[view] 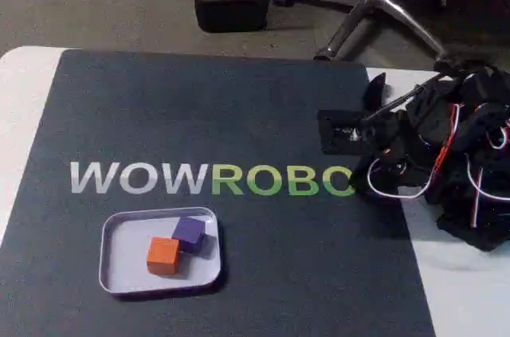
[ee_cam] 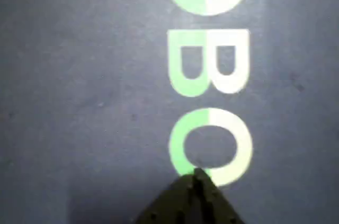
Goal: Move blocks one by one until all three blocks are in the tray.
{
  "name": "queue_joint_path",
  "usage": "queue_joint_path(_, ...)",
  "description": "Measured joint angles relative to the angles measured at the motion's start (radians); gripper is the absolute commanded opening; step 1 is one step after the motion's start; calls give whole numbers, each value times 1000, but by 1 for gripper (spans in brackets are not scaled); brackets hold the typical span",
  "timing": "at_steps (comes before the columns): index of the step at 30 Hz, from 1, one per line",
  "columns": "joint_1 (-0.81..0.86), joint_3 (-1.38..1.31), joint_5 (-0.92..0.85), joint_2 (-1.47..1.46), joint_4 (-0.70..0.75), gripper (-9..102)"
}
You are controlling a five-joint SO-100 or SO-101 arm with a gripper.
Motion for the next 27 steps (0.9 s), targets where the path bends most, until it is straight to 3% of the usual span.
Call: queue_joint_path(27,20,0,0,0,6,-7)
